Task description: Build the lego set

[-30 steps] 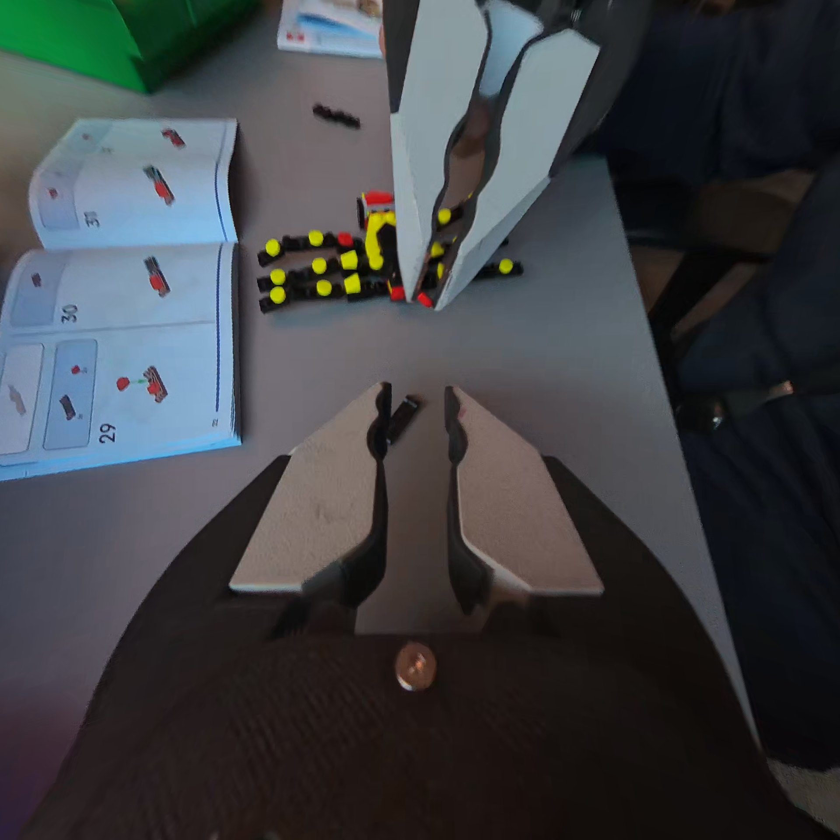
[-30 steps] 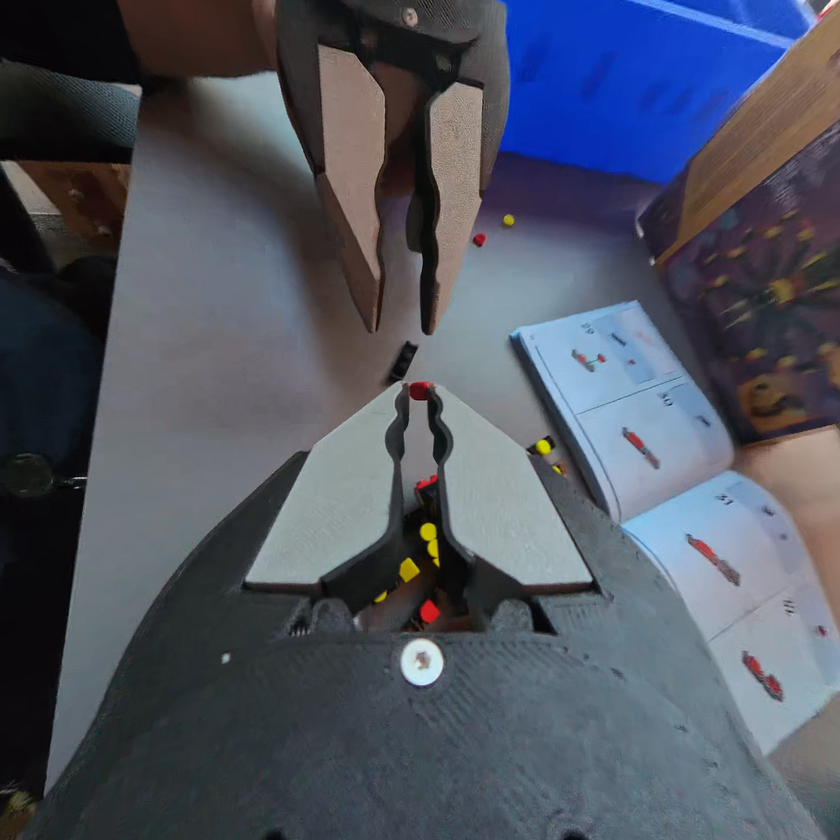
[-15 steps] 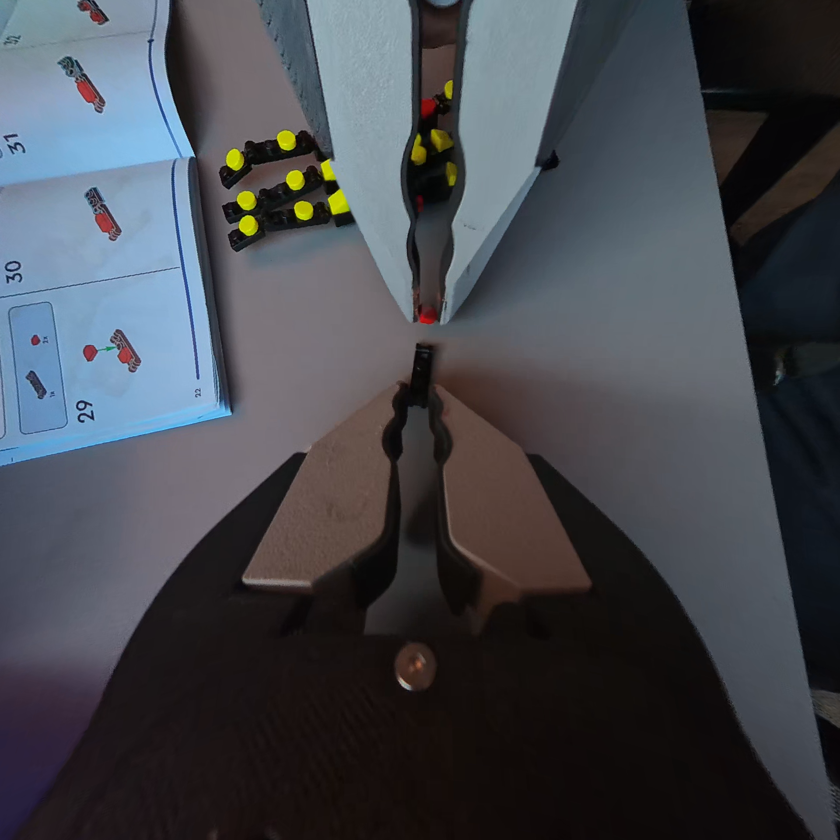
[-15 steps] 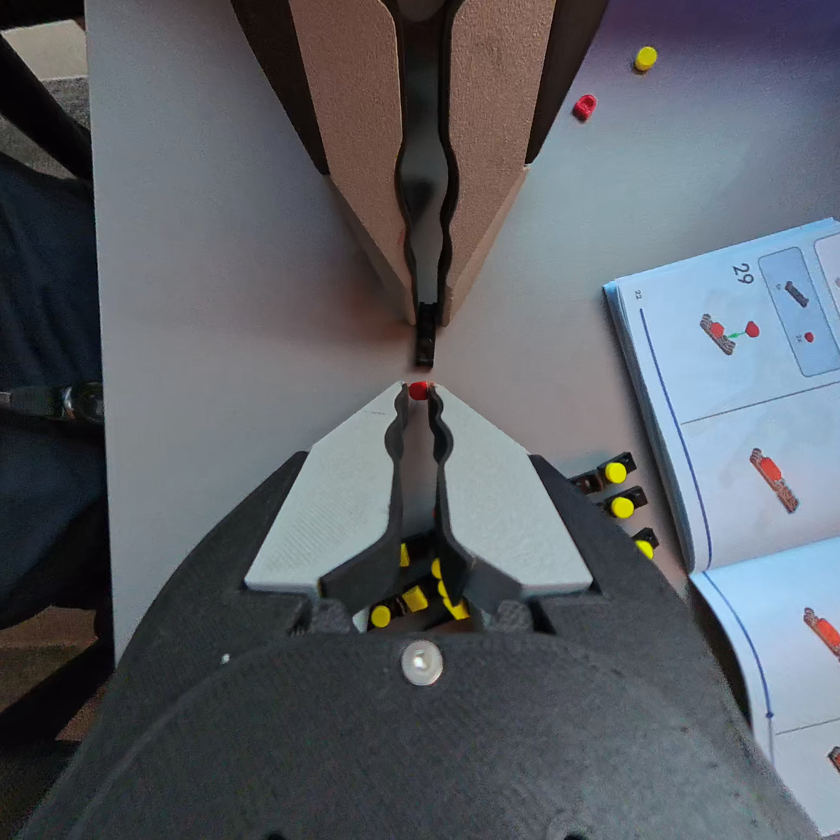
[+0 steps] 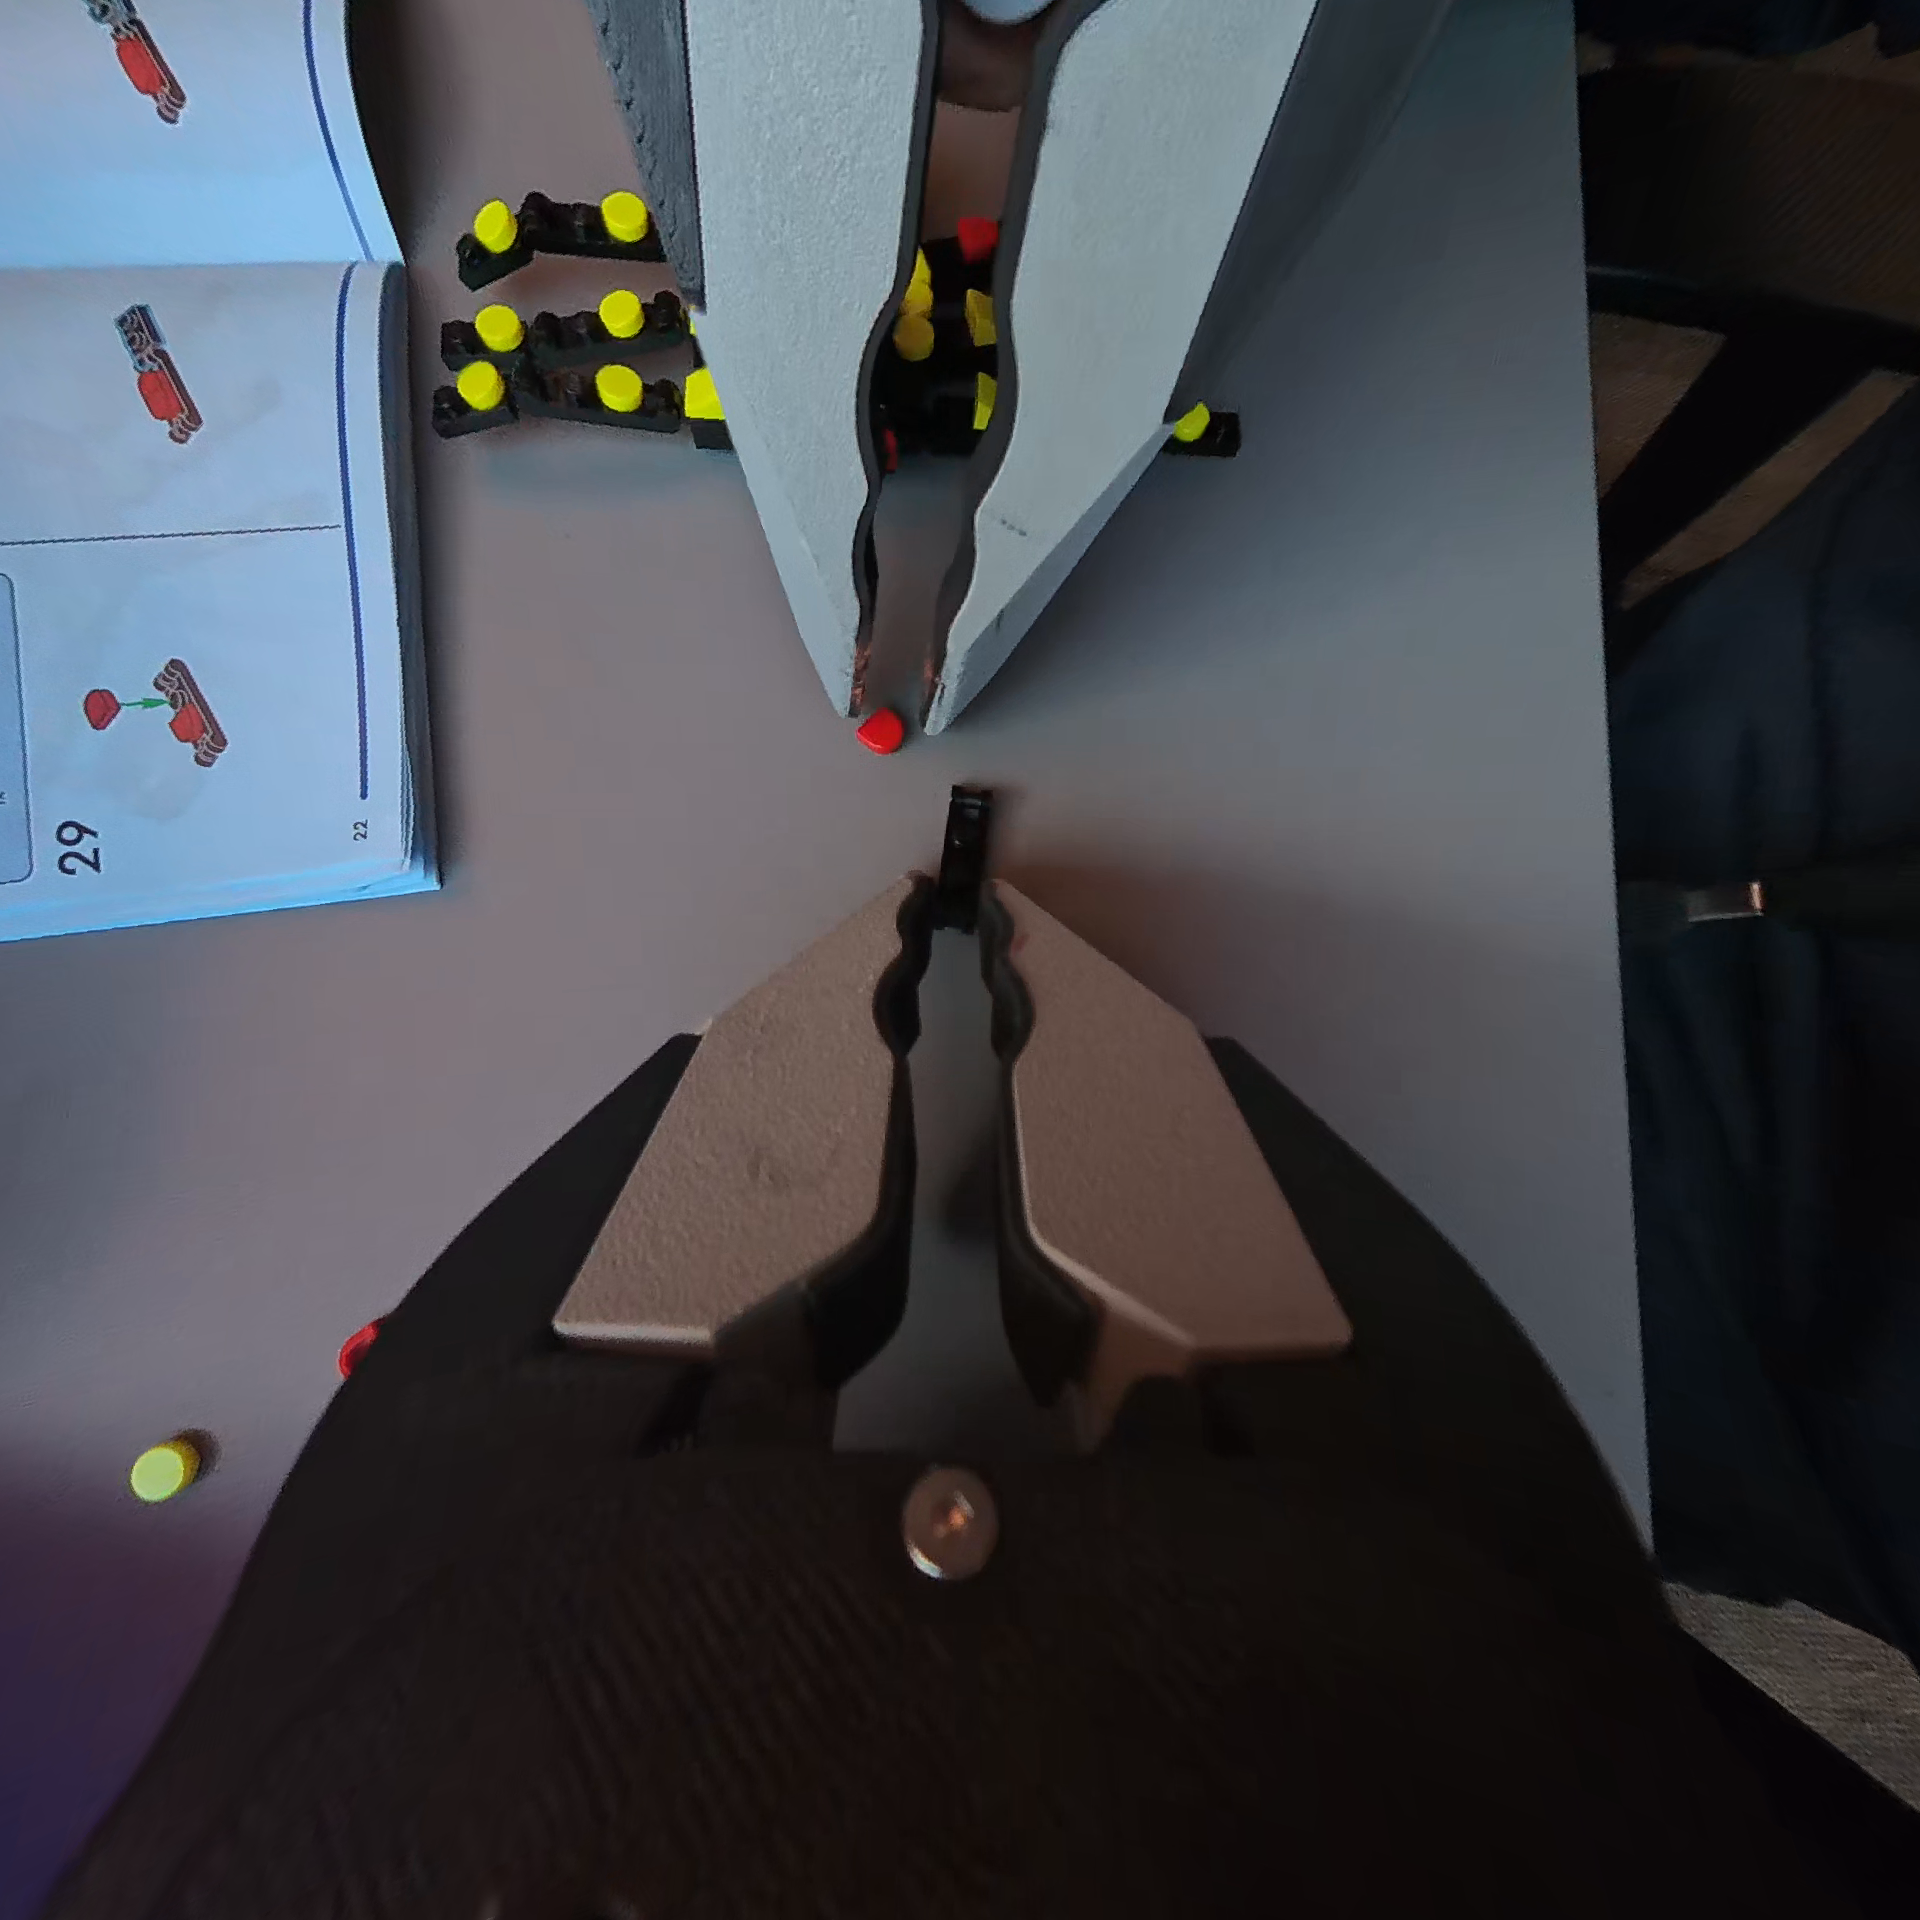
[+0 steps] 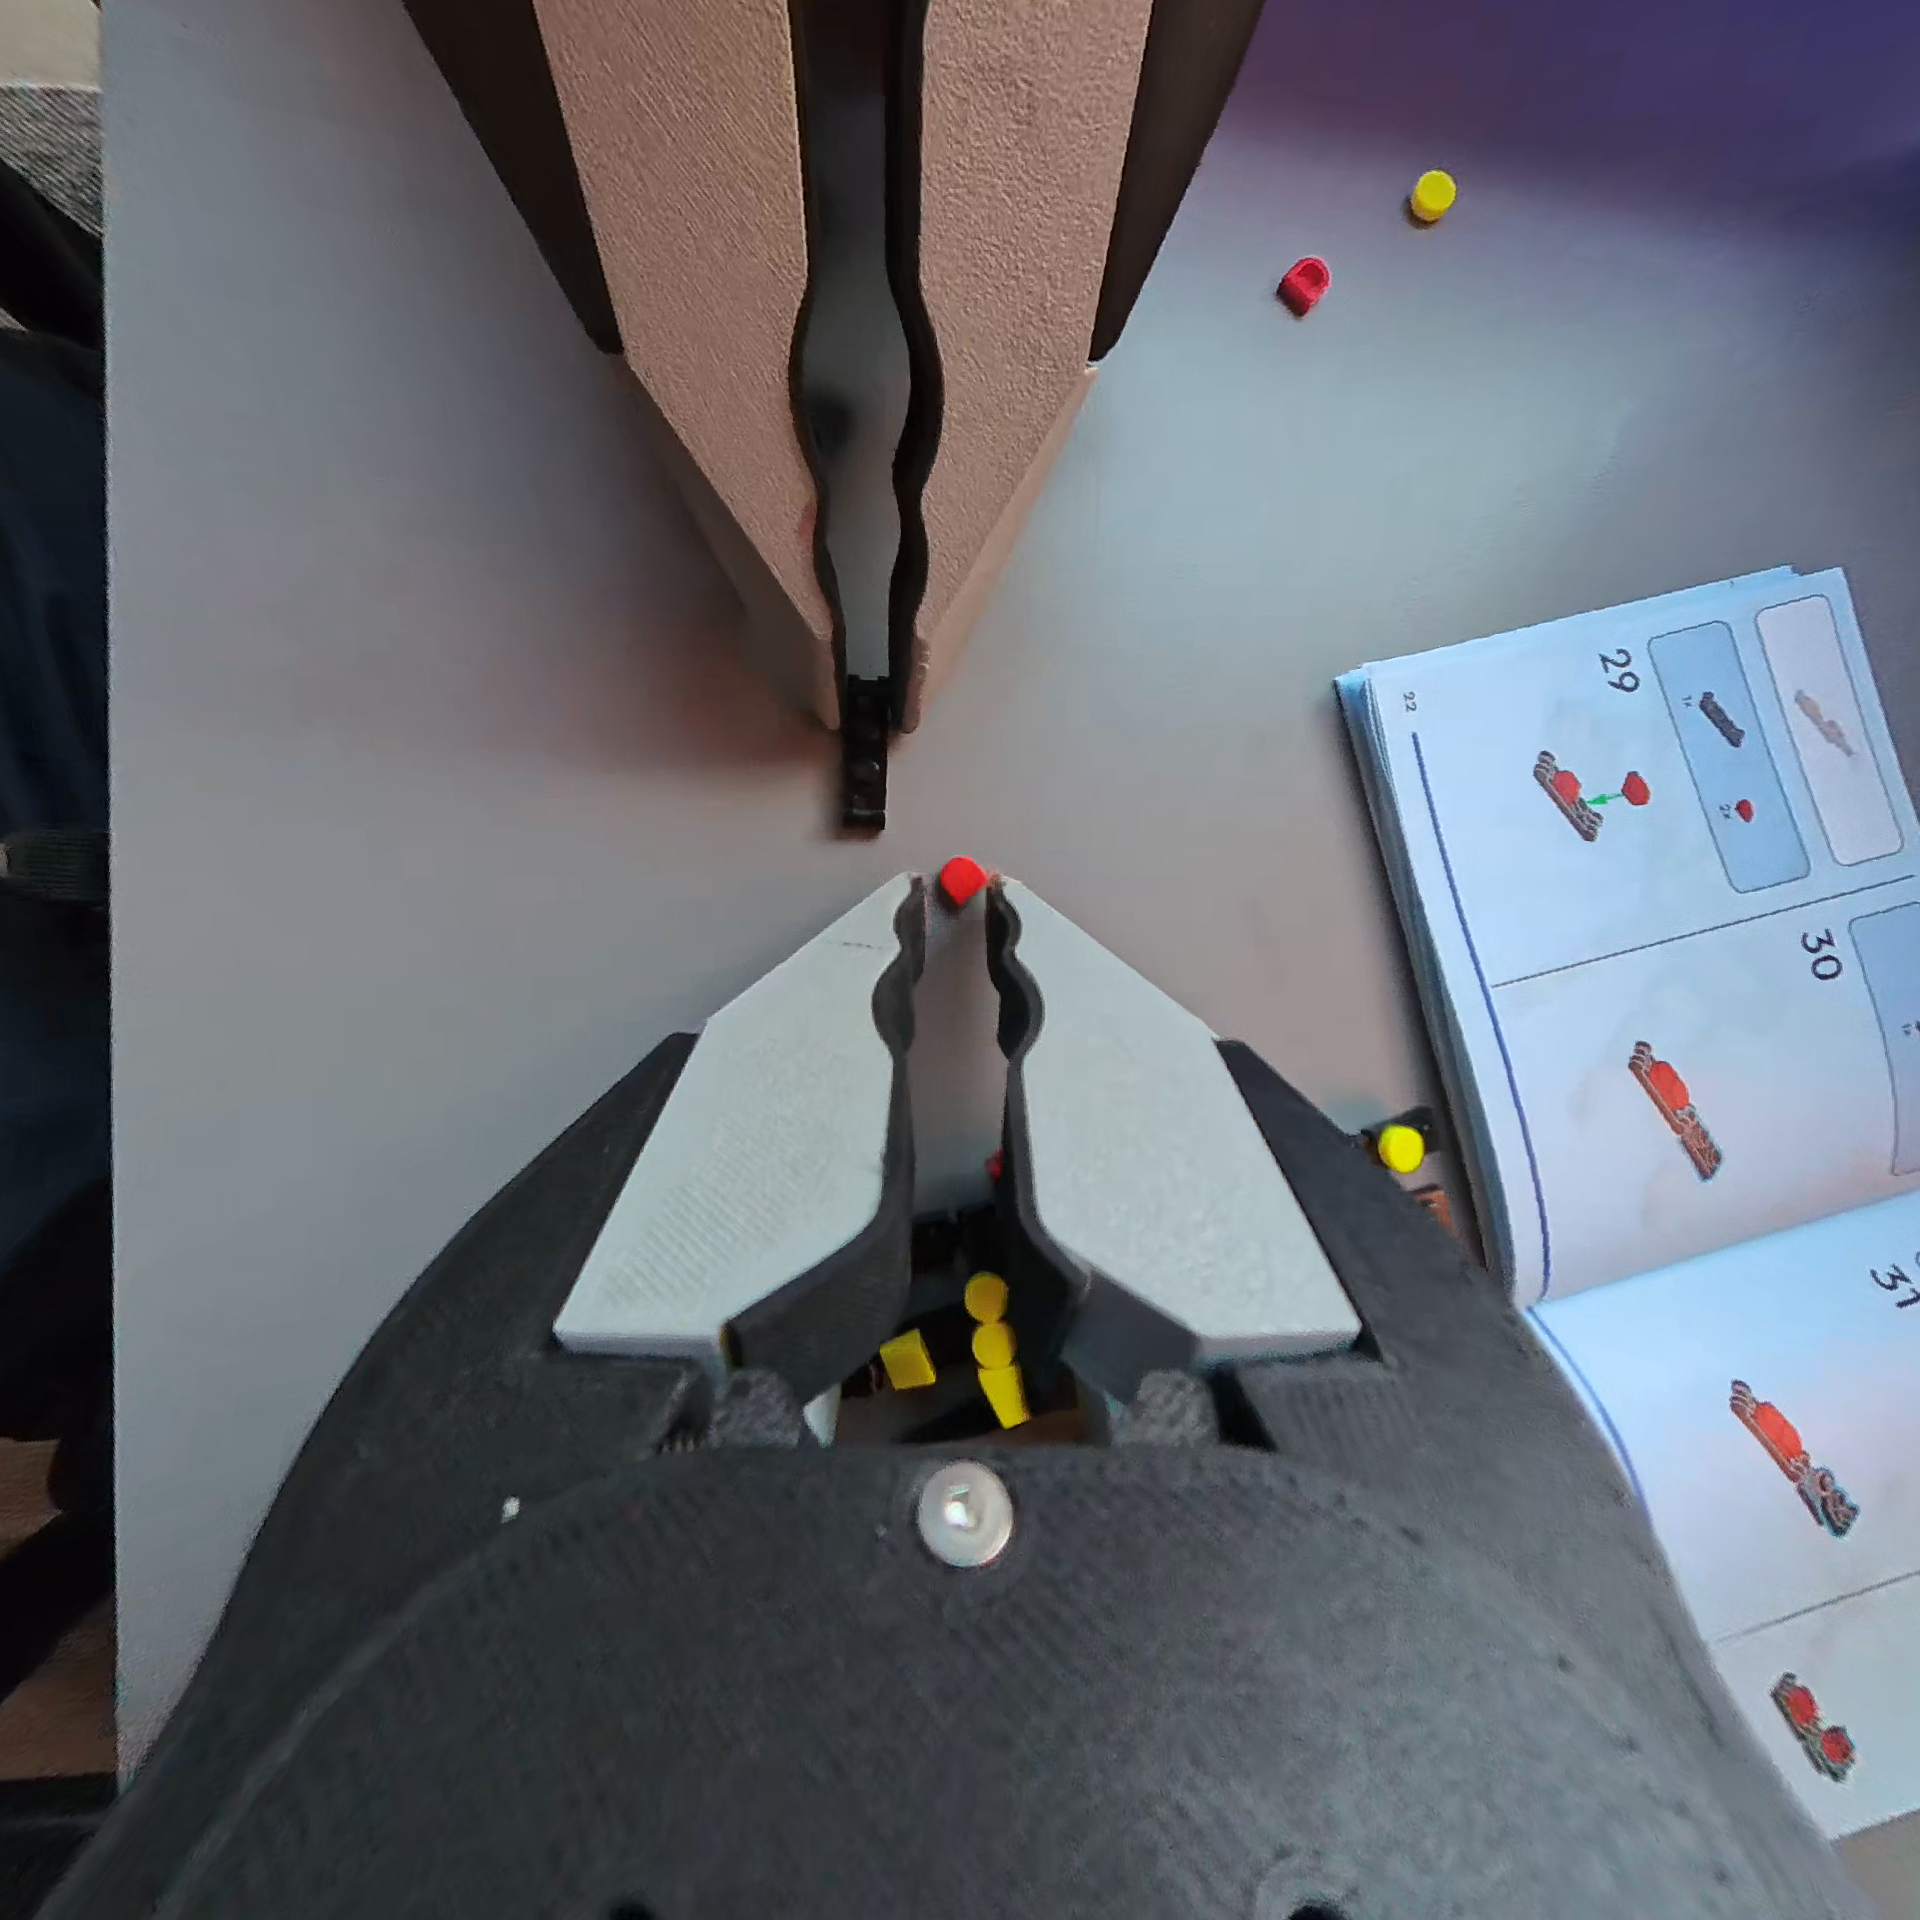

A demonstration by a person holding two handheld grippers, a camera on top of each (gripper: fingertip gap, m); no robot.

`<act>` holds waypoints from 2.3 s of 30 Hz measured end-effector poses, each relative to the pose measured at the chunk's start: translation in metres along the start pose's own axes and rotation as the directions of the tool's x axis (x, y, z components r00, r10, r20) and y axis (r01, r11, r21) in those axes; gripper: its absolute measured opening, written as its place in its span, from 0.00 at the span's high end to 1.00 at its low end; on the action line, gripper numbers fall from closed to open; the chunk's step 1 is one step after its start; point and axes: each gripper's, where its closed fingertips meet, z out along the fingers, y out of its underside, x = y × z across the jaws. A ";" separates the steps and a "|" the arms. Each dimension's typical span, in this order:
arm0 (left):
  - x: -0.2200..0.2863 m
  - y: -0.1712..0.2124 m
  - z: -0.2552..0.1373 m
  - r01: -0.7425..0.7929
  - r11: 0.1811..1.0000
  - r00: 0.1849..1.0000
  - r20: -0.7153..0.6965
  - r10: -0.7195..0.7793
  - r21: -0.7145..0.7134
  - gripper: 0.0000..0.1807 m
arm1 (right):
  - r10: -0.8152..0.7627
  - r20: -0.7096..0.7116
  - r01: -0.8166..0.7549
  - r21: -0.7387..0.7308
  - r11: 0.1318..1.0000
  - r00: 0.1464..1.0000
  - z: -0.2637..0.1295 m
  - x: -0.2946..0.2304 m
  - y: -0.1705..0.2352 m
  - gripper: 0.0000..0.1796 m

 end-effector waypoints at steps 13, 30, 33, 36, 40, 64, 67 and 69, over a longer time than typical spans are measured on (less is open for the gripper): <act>-0.003 0.000 0.000 0.028 1.000 0.999 0.016 -0.028 0.014 0.97 | 0.006 -0.022 -0.004 0.100 0.995 1.000 -0.015 0.005 -0.007 0.93; -0.002 0.001 -0.002 0.040 0.999 0.999 0.017 -0.040 0.004 0.97 | -0.016 -0.017 0.015 -0.029 0.999 1.000 -0.017 0.012 0.031 0.94; -0.001 0.000 -0.002 0.034 0.999 0.999 0.019 -0.034 0.006 0.97 | -0.006 0.001 0.006 -0.040 0.999 1.000 -0.020 0.012 0.036 0.95; -0.002 0.000 -0.003 0.039 0.999 0.999 0.022 -0.039 0.010 0.97 | -0.011 -0.011 0.010 -0.022 1.000 1.000 -0.024 0.013 0.034 0.93; -0.001 -0.006 -0.008 0.052 0.998 0.999 0.001 -0.052 0.043 0.97 | -0.001 -0.005 0.001 0.040 0.999 1.000 -0.029 0.014 0.024 0.93; -0.007 0.004 -0.004 -0.001 1.000 0.999 0.037 0.001 -0.002 0.95 | -0.048 -0.008 0.049 0.108 0.993 0.999 -0.013 0.004 0.004 0.93; -0.010 0.005 -0.006 0.001 1.000 0.999 0.046 0.000 -0.010 0.92 | -0.066 -0.020 0.068 0.127 0.990 0.998 -0.016 0.002 -0.002 0.93; -0.012 0.006 -0.007 0.007 1.000 0.999 0.053 -0.006 -0.011 0.91 | -0.072 -0.015 0.073 0.141 0.987 0.997 -0.017 -0.001 -0.005 0.93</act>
